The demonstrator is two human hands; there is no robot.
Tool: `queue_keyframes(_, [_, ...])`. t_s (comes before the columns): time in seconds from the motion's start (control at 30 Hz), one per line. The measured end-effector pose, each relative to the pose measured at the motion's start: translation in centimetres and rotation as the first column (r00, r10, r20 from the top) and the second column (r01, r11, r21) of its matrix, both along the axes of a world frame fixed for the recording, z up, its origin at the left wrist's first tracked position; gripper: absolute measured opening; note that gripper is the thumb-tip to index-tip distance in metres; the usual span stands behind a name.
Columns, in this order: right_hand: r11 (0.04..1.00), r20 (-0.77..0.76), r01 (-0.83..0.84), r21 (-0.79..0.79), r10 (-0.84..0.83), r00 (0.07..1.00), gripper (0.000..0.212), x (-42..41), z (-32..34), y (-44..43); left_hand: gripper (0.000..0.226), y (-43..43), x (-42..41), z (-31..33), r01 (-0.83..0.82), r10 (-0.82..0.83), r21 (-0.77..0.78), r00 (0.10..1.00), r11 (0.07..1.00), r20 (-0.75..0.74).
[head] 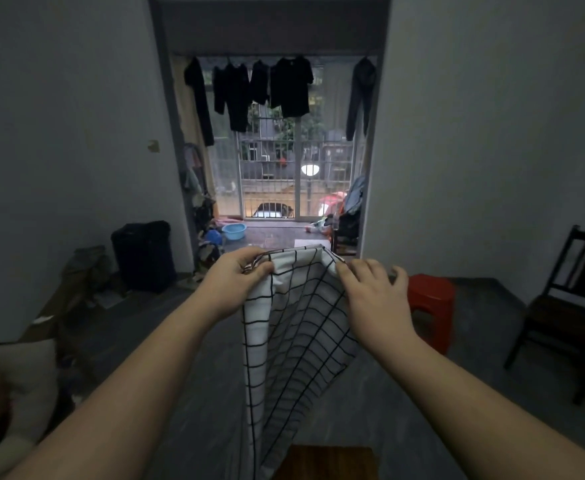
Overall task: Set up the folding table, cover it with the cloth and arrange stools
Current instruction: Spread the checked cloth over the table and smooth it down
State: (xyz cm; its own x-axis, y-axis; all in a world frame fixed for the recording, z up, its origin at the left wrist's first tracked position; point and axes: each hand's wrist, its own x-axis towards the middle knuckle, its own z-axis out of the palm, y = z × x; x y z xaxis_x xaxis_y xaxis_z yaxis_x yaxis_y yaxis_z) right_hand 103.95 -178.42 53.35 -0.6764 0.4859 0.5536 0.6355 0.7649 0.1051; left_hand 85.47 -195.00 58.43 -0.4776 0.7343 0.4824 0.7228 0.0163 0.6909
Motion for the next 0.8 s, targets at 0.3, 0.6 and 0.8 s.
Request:
queue_keyframes(0.3, [0.974,-0.198,-0.161,-0.163,0.127,0.972,0.045,-1.4,1.5,2.2,0.017,1.9,1.8,0.7,0.166,-0.166,-0.005,0.986,0.986,0.008])
queue_keyframes(0.6, [0.794,-0.373,-0.365,-0.486,0.189,0.908,0.023,-3.1,1.3,3.2,0.015,2.6,1.2,-0.2,0.161,-0.161,-0.015,0.987,0.987,0.002])
queue_keyframes(0.8, [0.714,-0.282,-0.451,-0.535,0.352,0.893,0.005,-4.1,0.5,3.6,0.026,2.6,0.4,-0.8,0.165,-0.164,0.001,0.976,0.986,0.146])
